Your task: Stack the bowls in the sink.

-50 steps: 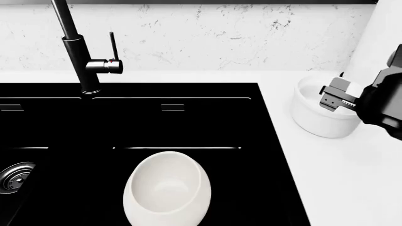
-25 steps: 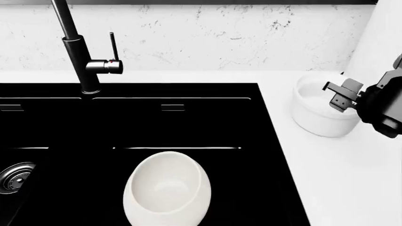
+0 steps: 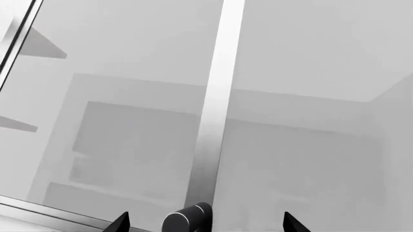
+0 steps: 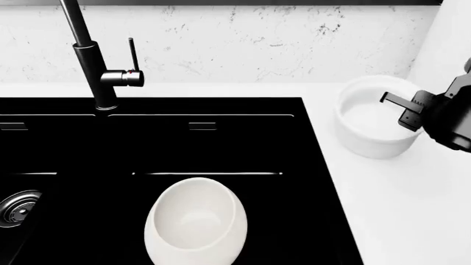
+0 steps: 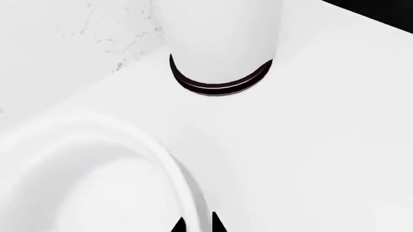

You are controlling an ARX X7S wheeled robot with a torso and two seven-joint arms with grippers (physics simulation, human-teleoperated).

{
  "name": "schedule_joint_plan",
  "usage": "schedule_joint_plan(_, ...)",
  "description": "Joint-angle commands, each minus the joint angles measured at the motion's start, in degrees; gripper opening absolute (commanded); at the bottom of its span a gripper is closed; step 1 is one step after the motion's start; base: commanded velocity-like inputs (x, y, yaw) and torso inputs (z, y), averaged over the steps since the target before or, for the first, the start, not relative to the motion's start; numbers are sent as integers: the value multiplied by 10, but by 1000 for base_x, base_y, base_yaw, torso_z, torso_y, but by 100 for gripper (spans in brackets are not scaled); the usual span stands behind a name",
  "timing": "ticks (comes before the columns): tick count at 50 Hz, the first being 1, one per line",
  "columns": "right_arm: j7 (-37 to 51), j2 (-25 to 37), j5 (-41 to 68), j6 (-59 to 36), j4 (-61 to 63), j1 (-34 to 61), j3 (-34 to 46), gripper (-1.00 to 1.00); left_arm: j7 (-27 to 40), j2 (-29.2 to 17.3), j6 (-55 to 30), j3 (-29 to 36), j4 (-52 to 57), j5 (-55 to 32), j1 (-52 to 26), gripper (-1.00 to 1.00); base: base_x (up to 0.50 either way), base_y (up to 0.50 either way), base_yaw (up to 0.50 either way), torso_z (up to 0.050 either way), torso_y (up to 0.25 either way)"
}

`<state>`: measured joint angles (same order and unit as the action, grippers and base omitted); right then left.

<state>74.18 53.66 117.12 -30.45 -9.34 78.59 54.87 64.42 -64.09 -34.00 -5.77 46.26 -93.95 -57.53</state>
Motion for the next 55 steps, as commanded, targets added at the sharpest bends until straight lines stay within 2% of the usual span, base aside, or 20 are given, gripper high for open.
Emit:
schedule_joint_plan(1,-14,-4,-6,15,21,27,-17,-100,0,0,0,-4,1,0,4,100,0,0,0,0,0)
schedule_joint_plan(20,-47,-17,-12,44,41,74,-60,-100,0,-2,-1,-4,0,-1,1,100,0,0,0,0,0)
schedule_joint_plan(37,-112,-108,-13,-72,20,205,-37,-100,1,-3,-2,-9,3,-2,6,100,0,0,0,0,1)
schedule_joint_plan(55,-161,-153,-30,-139,42,235,-4,-100,-1,-6,-2,-14,1,-4,8,100,0,0,0,0,1)
